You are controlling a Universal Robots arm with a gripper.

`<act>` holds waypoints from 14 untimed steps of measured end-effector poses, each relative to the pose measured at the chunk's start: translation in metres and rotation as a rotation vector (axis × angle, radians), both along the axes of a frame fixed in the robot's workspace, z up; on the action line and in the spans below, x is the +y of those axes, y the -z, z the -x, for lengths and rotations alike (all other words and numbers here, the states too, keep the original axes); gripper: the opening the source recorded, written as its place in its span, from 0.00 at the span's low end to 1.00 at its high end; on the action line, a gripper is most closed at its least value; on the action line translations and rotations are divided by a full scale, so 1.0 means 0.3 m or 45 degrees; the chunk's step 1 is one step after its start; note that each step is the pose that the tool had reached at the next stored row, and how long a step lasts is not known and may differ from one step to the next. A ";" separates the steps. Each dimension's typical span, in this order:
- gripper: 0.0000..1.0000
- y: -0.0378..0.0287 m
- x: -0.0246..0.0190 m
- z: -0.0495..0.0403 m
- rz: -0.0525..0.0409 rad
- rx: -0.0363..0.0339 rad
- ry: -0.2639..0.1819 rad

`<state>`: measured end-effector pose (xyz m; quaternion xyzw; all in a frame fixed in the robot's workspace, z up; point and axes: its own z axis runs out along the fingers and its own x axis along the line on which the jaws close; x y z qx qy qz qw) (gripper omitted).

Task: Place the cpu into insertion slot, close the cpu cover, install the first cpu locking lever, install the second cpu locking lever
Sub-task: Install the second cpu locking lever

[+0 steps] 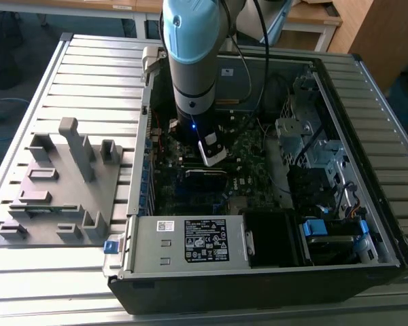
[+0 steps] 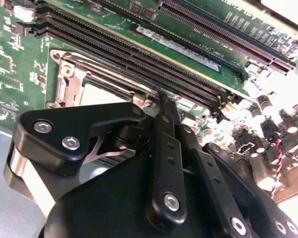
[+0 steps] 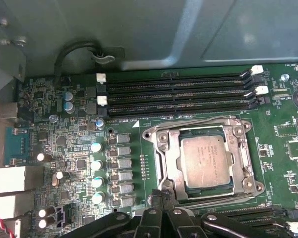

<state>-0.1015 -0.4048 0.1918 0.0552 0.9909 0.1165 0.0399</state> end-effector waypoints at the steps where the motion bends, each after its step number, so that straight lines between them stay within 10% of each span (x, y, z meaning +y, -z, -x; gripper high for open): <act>1: 0.10 0.001 -0.001 0.002 -0.001 0.0000 0.000; 14: 0.10 -0.002 -0.002 0.007 -0.003 0.0000 0.000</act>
